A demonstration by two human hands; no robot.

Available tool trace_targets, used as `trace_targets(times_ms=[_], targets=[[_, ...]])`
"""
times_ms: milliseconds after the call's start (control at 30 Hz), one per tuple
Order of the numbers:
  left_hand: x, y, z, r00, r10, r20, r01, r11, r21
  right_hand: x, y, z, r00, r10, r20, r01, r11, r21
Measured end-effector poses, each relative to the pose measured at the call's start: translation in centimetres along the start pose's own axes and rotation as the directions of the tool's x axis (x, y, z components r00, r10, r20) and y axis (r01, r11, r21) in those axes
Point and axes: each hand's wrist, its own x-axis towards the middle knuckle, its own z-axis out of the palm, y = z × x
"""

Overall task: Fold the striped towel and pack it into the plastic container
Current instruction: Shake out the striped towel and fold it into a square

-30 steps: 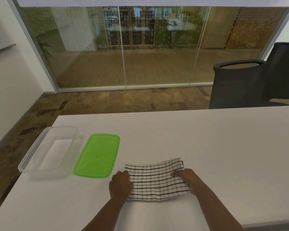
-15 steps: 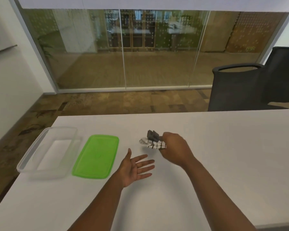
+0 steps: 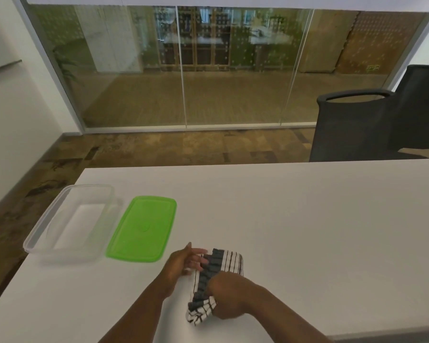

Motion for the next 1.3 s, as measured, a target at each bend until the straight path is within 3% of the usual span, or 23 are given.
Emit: trace_targets(times_ms=[67,133,333,567,733,833,933,1000,1033,1133,1233,1300], targets=[[-0.3,-0.6,0.4,0.983,-0.098,0.152,0.090,0.994,0.062,0.3,0.1,-0.4,0.999,-0.042,0.001,0.042,0.998,0.052],[-0.2,-1.2,0.6,0.967,-0.172,0.190,0.156,0.983,0.095,0.7,0.6,-1.0,0.999,-0.044,-0.011,0.045,0.995,0.086],[-0.4,-1.6,0.3,0.929,-0.239,0.281,0.286,0.948,-0.138,2.3,2.8,-2.8,0.976,0.097,-0.197,-0.054,0.975,0.217],[-0.4,-1.7,0.6,0.963,-0.199,0.184,0.211,0.977,-0.043,5.2,4.7,-2.6,0.905,0.240,-0.352,-0.134,0.945,0.299],[-0.8,-1.5,1.0,0.974,-0.196,0.115,0.189,0.980,0.064,6.4,5.8,-0.8,0.859,0.320,-0.399,-0.228,0.938,0.262],[-0.7,-1.8,1.5,0.984,-0.177,0.023,0.175,0.983,0.060,6.2,6.3,0.5,0.769,0.399,-0.499,-0.254,0.908,0.334],[-0.4,-2.4,2.5,0.979,-0.155,-0.134,0.168,0.981,0.093,5.4,6.0,1.9,0.531,0.626,-0.571,-0.178,0.742,0.647],[0.0,-2.4,2.8,0.963,-0.165,-0.211,0.191,0.976,0.107,5.1,5.9,2.8,0.410,0.818,-0.404,-0.284,0.535,0.796],[0.2,-2.4,2.8,0.956,-0.175,-0.235,0.205,0.973,0.110,5.0,5.9,3.2,0.395,0.871,-0.291,-0.362,0.439,0.822],[0.6,-2.2,2.9,0.952,-0.193,-0.238,0.224,0.968,0.115,4.7,5.5,4.2,0.467,0.879,-0.100,-0.424,0.321,0.847],[0.4,-2.0,3.0,0.956,-0.198,-0.217,0.227,0.967,0.117,4.7,5.1,4.4,0.527,0.849,-0.036,-0.356,0.259,0.898],[0.2,-1.8,3.0,0.955,-0.207,-0.213,0.238,0.963,0.128,4.6,5.1,4.3,0.568,0.821,0.054,-0.258,0.115,0.959]])
